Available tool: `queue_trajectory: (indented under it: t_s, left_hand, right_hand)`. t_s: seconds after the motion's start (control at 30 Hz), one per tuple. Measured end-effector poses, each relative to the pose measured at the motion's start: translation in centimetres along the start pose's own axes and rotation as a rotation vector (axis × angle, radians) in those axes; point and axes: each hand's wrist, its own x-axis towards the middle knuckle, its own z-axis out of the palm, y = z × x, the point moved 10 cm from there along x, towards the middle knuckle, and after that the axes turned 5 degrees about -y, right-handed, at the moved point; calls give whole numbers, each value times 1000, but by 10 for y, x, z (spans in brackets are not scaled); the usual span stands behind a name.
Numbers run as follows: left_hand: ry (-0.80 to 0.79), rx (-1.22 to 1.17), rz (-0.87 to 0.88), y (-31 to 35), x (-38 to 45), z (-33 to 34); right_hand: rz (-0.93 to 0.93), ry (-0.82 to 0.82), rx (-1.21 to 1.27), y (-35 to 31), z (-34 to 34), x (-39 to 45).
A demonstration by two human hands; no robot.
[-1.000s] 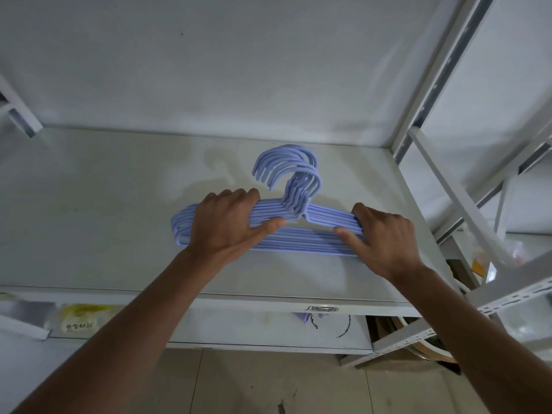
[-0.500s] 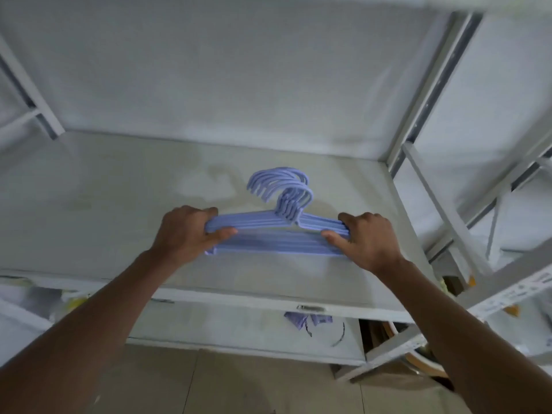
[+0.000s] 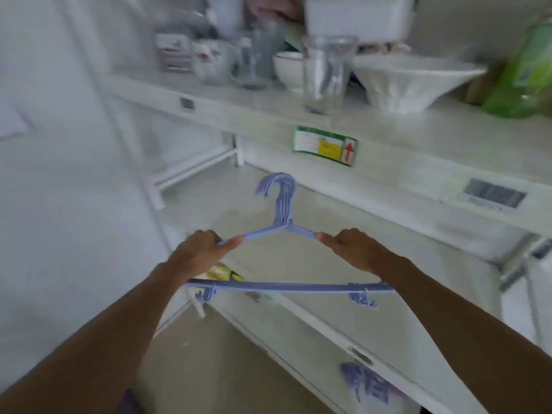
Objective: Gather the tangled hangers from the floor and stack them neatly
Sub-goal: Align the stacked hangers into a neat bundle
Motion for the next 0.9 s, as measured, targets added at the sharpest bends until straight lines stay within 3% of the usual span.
queue_trajectory:
  t_s: [0.2,0.33,0.57,0.9]
  left_hand:
    - [53,-36,-233,-94,-84,-60]
    - [71,-78,-327,-141,-100,-72]
    - [4,-170,-319,-177,-62,-41]
    - [-120,-133,-288,-230,82,-37]
  right_hand:
    - [-188,-137,61,-121,26,8]
    - [-220,-177,19,-168,42,30]
    - [-123,-177,-51,-175,53,75]
    - [18,-182,29,-159,89,207]
